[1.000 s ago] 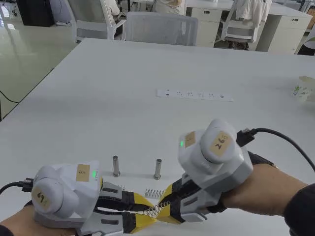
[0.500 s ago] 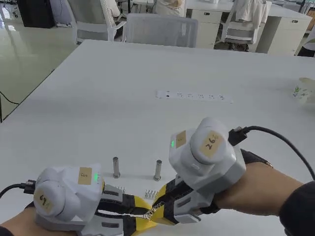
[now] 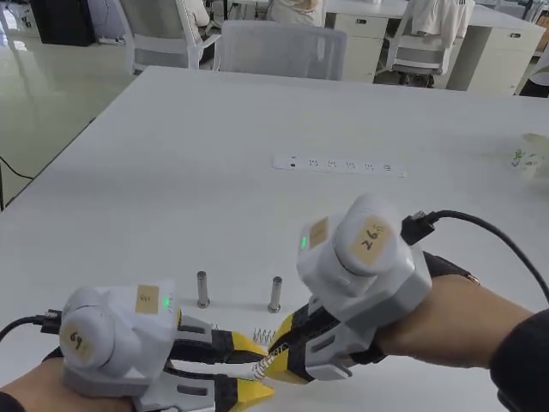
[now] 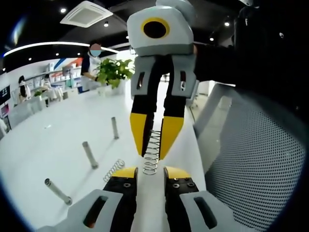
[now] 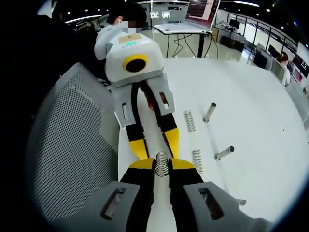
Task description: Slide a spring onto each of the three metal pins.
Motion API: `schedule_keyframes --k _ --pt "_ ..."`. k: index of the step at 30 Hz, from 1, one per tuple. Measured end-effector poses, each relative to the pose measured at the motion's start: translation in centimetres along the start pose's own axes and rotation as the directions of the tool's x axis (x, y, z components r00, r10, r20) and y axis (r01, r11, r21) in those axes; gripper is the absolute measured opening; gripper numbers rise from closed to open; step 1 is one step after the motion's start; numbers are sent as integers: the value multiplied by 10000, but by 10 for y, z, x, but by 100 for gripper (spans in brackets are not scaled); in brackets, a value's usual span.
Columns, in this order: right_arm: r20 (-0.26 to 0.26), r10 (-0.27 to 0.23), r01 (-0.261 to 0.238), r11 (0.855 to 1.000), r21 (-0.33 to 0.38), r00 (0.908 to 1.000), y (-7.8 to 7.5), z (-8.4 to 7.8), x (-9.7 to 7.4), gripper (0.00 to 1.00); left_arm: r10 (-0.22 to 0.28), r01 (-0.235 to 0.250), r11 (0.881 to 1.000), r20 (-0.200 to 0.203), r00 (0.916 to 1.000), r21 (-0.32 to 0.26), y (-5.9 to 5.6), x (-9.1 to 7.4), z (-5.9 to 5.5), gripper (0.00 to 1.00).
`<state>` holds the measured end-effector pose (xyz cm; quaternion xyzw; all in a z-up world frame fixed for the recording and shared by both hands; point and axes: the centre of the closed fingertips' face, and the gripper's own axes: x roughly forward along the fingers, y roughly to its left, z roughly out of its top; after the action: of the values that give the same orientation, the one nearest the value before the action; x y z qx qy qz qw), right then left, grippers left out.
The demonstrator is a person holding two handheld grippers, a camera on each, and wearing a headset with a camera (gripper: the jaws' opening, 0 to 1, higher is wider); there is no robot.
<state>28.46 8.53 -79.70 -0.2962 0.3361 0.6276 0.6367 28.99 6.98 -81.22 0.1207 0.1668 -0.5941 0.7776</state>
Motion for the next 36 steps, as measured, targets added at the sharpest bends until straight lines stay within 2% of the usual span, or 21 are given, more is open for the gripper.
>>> schedule_keyframes --k 9,19,33,36 --pt "-163 -340 344 9991 249 9993 -14 -10 -12 8 233 -225 9989 201 9995 -409 4 -3 1 32" --pt "-322 -646 660 9968 442 9974 -26 -20 -23 8 502 -480 9949 237 9985 -883 7 -6 -1 48" --pt "-758 -998 1034 9936 447 9921 -44 -32 -42 8 964 -923 9880 278 9950 -1236 12 -14 -4 65" --pt "-810 -1064 1105 9927 478 9910 -48 -33 -46 8 1053 -1005 9861 296 9940 -1324 13 -17 -6 65"
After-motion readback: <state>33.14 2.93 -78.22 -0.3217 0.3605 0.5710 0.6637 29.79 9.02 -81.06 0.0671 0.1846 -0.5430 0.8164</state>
